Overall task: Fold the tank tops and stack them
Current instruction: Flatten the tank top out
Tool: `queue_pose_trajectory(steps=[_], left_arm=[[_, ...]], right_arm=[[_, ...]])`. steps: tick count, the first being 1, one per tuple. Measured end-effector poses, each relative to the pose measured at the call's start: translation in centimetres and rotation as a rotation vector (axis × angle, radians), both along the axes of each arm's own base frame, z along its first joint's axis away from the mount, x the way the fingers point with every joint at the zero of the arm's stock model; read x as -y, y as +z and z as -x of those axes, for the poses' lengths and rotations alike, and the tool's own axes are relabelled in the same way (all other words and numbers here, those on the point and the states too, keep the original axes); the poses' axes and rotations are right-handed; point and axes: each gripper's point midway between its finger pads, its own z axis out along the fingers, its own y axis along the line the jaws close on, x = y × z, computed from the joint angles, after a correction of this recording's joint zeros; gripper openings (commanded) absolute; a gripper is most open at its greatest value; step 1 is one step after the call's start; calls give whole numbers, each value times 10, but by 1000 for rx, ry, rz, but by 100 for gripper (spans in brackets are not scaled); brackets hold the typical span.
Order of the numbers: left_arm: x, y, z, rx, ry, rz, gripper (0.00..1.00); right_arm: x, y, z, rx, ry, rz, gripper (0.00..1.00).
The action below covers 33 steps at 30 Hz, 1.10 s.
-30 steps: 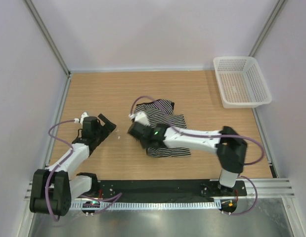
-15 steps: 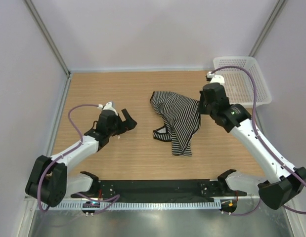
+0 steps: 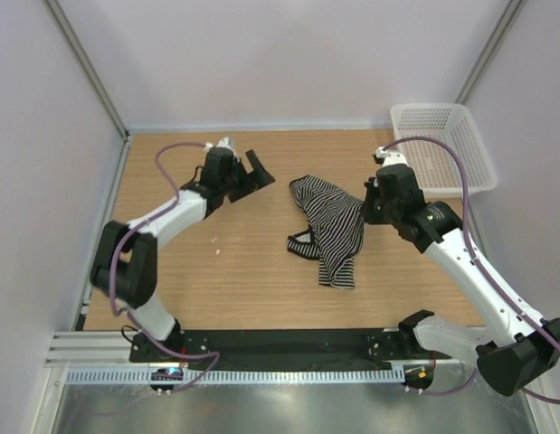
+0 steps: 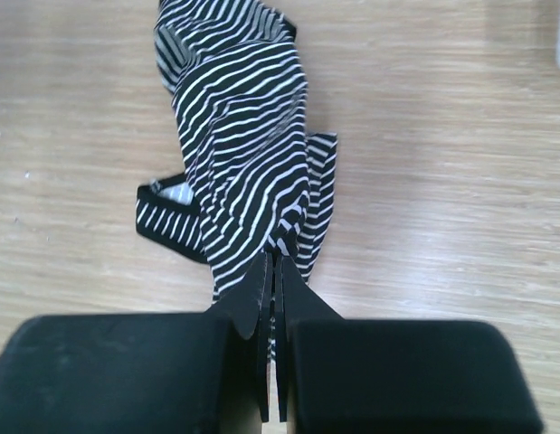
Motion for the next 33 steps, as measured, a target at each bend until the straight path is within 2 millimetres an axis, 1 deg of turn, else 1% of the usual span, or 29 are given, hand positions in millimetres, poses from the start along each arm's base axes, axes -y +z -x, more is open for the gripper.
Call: queue_pose_trajectory(steps=[2, 3, 4, 6, 8, 9, 10, 12, 13, 14, 15, 17, 18, 23, 25, 27, 30, 33], left_arm=[[19, 1, -25, 0, -39, 27, 88], [31, 0, -39, -4, -65, 43, 87], [42, -6, -51, -17, -95, 59, 87], [60, -16, -69, -37, -139, 90, 86], [69, -35, -73, -84, -166, 109, 87], [71, -44, -70, -112, -173, 112, 87], [71, -53, -66, -141, -177, 109, 87], [70, -61, -61, -174, -178, 101, 88], [69, -62, -59, -179, -178, 98, 88], [68, -62, -58, -178, -177, 97, 88], [66, -62, -55, -182, -174, 94, 89], [59, -62, -49, -187, -157, 84, 90], [53, -62, -45, -189, -140, 76, 91], [15, -60, -17, -232, -28, 80, 91], [7, -59, -12, -244, 1, 95, 90], [3, -58, -8, -249, 20, 110, 90], [-5, -65, 7, -277, 57, 94, 90], [-20, -70, 19, -293, 111, 39, 84]], right_arm=[[-6, -5, 4, -22, 38, -16, 1], [-12, -6, 7, -33, 68, -33, 1], [-20, -6, 10, -44, 110, -59, 1], [-38, -8, 19, -67, 199, -98, 1], [-68, -12, 37, -94, 323, -116, 1], [-90, -14, 50, -109, 412, -124, 1], [-114, -17, 68, -130, 514, -132, 1], [-156, -26, 104, -179, 699, -143, 1], [-171, -33, 122, -206, 777, -136, 1], [-182, -41, 138, -238, 844, -122, 1], [-188, -47, 153, -267, 894, -113, 1], [-187, -54, 164, -300, 922, -93, 1], [-183, -56, 165, -307, 913, -82, 1], [-162, -57, 161, -303, 834, -46, 1], [-158, -57, 159, -298, 813, -39, 1], [-154, -61, 157, -300, 787, -24, 1], [-148, -66, 152, -305, 744, 0, 1], [-141, -69, 142, -305, 697, 6, 1]])
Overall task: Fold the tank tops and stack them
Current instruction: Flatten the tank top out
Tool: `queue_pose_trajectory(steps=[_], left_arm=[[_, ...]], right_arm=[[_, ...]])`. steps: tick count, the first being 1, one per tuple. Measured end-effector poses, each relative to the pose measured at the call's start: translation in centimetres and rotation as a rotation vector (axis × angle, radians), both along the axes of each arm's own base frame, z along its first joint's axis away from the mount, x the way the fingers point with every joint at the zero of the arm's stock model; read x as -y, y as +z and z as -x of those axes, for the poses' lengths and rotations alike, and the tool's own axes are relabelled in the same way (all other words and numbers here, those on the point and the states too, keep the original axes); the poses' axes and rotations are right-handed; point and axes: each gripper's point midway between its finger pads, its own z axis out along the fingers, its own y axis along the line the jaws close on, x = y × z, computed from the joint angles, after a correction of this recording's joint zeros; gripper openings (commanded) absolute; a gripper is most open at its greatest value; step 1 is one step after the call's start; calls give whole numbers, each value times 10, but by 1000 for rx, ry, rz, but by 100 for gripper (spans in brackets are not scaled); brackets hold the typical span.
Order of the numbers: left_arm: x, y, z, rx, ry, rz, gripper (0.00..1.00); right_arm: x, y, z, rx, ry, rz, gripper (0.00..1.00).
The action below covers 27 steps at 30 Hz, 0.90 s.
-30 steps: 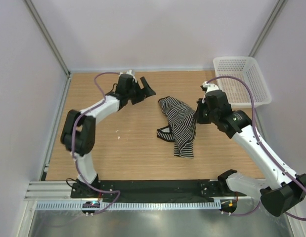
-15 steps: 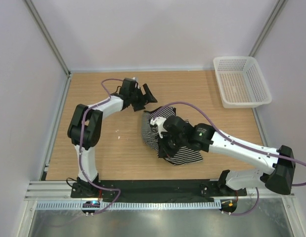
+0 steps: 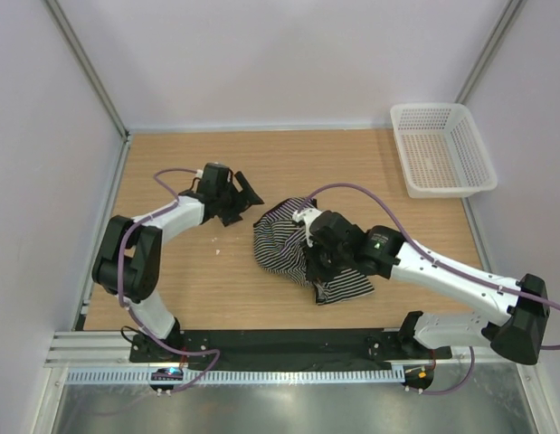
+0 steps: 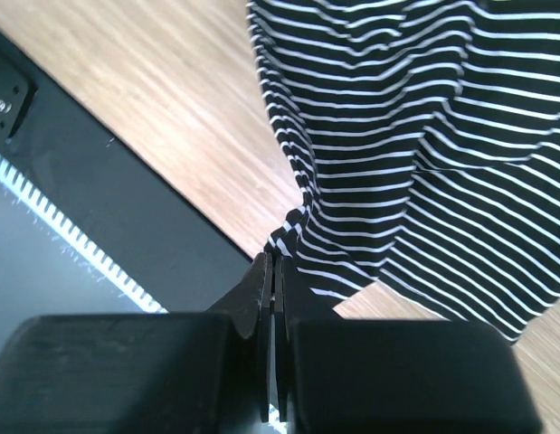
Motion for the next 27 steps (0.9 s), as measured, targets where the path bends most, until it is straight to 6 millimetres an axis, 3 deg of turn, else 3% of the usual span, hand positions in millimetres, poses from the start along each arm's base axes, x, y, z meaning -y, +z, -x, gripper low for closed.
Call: queue_pose_trajectory(steps=[4, 8, 15, 24, 27], left_arm=[[-10, 0, 3, 3, 17, -48, 63], [-12, -14, 6, -36, 12, -70, 51], [-18, -42, 13, -116, -1, -133, 48], [-13, -39, 17, -121, -46, -185, 47], [-5, -39, 20, -119, -73, -192, 41]], right_arm=[[10, -6, -12, -7, -55, 12, 1], [14, -7, -17, -8, -83, 13, 1], [14, -6, -18, -11, -94, 6, 1], [17, -5, -22, -9, -112, 2, 1], [18, -5, -23, -10, -116, 2, 1]])
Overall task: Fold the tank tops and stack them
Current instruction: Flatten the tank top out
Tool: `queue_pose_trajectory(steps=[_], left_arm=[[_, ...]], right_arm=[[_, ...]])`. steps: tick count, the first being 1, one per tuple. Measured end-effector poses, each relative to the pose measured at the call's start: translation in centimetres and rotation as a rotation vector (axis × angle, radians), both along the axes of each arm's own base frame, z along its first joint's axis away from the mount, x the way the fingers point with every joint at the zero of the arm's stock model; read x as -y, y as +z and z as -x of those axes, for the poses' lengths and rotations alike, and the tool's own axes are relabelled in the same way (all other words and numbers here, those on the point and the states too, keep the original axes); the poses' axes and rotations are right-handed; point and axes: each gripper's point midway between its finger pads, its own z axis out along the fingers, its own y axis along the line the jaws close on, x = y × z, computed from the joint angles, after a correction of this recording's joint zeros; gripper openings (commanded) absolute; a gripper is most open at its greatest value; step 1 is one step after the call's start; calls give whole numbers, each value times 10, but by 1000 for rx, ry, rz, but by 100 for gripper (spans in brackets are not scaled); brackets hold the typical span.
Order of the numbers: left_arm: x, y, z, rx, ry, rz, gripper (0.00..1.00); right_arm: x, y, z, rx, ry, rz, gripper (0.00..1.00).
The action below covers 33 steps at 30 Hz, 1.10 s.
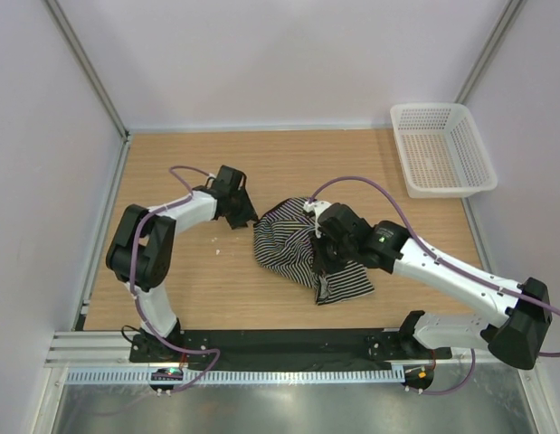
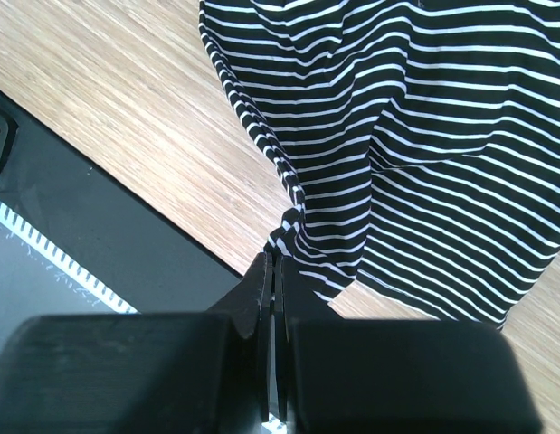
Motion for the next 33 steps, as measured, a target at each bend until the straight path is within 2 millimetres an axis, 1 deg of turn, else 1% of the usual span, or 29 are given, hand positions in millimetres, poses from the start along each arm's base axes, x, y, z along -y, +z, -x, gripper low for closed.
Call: queue_pose_trajectory(steps=[3, 6, 11, 13, 14, 15, 17, 18, 19, 20, 24, 26, 28, 30, 31, 32, 33], left_arm=[[7, -4, 0, -9, -21, -7, 35], [12, -10, 0, -22, -34, -19, 35], [14, -10, -2, -21, -47, -68, 33], [17, -11, -3, -20, -56, -97, 28], [20, -11, -4, -16, -62, -109, 22], [21, -12, -3, -13, -68, -121, 19], [21, -13, -2, -11, -73, -146, 14], [20, -13, -1, -8, -77, -156, 7], [20, -14, -1, -7, -76, -164, 3], [19, -14, -1, -6, -76, -170, 0], [18, -14, -2, -2, -74, -177, 0], [15, -13, -3, 2, -69, -184, 0], [7, -11, -5, -3, -53, -189, 0], [-7, -3, -11, -2, -16, -176, 0], [-17, 4, -17, 5, 13, -162, 0], [-28, 13, -23, 18, 48, -147, 0], [-40, 24, -31, 37, 86, -133, 0]], right_arm=[[1, -1, 0, -2, -4, 0, 1], [2, 0, 0, -1, -8, -3, 1], [3, 2, 0, 6, -10, -13, 1], [4, 3, 0, 8, -12, -18, 1], [4, 3, 0, 9, -12, -19, 1], [4, 2, 0, 8, -13, -19, 1], [4, 3, 0, 9, -14, -20, 1], [5, 3, 0, 9, -16, -20, 1], [6, 3, -1, 11, -18, -21, 1], [6, 4, -1, 13, -21, -24, 1], [12, 8, -8, 29, -55, -32, 1], [20, 9, -18, 42, -100, -26, 1], [34, 8, -35, 56, -173, -16, 1], [52, 7, -59, 75, -274, -4, 1], [64, 5, -73, 77, -338, 15, 1], [76, 4, -91, 79, -406, 26, 1], [83, 3, -107, 85, -459, 28, 1]])
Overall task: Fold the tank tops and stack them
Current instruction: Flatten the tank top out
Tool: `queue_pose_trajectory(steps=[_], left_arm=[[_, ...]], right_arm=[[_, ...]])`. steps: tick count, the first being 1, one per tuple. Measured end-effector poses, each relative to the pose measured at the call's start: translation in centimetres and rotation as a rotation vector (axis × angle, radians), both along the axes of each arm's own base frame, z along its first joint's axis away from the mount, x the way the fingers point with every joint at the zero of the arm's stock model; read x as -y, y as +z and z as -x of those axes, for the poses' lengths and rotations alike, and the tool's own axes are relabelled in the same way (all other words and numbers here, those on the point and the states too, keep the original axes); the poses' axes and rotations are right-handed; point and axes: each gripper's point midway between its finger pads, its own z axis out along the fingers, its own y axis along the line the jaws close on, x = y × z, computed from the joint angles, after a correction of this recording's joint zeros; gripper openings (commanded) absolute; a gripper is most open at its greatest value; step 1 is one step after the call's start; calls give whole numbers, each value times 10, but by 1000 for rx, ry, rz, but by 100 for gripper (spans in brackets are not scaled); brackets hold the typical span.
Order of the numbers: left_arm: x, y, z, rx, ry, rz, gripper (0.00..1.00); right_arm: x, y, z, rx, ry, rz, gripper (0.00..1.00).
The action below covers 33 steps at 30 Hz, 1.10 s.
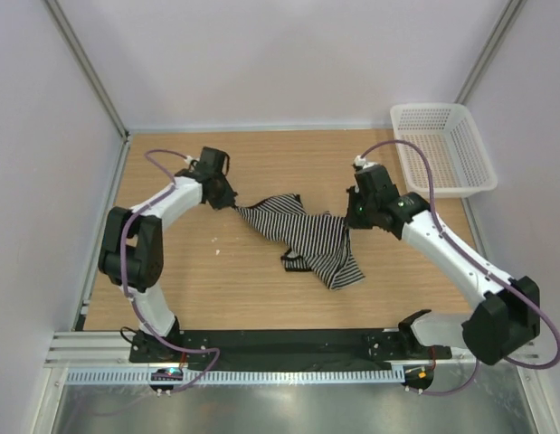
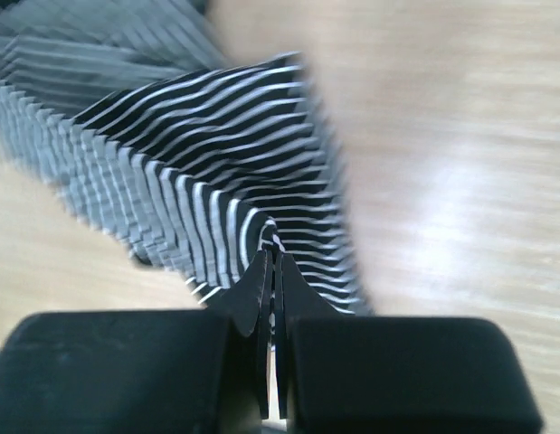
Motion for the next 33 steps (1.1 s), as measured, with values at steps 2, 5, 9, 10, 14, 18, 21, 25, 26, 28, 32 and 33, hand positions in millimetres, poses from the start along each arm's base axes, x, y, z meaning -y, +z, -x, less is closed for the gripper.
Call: queue_pose_trajectory(steps=[2, 5, 9, 10, 14, 18, 21, 25, 26, 28, 32, 33], left_arm=[[-20, 27, -16, 56, 62, 27, 0], [-40, 84, -40, 180, 135, 73, 0], [-53, 185, -54, 394, 179, 115, 0], [-55, 208, -53, 442, 183, 124, 0], [-66, 312, -33, 669, 203, 156, 0], [-87, 392, 22, 868, 234, 170, 0], [-99, 429, 72, 990, 241, 200, 0], [-107, 435, 121, 1057, 236, 229, 0], [-108, 435, 132, 1070, 232, 238, 0], [-109, 431, 144, 1077, 225, 247, 0], [-106, 428, 148, 1069, 209, 258, 0], [-106, 427, 146, 1064, 208, 258, 0]], right_arm=[[9, 3, -27, 16, -81, -12, 1], [2, 23, -65, 63, -129, -48, 1], [-21, 82, -130, 185, -134, -78, 1], [-26, 102, -148, 232, -134, -94, 1], [-34, 177, -176, 396, -119, -158, 1], [-32, 242, -149, 523, -52, -238, 1], [-33, 282, -101, 608, 48, -328, 1], [-28, 326, -19, 730, 196, -458, 1], [-26, 332, -4, 750, 222, -477, 1], [-23, 343, 26, 789, 281, -516, 1], [-20, 355, 49, 826, 325, -539, 1], [-20, 353, 46, 817, 319, -532, 1]])
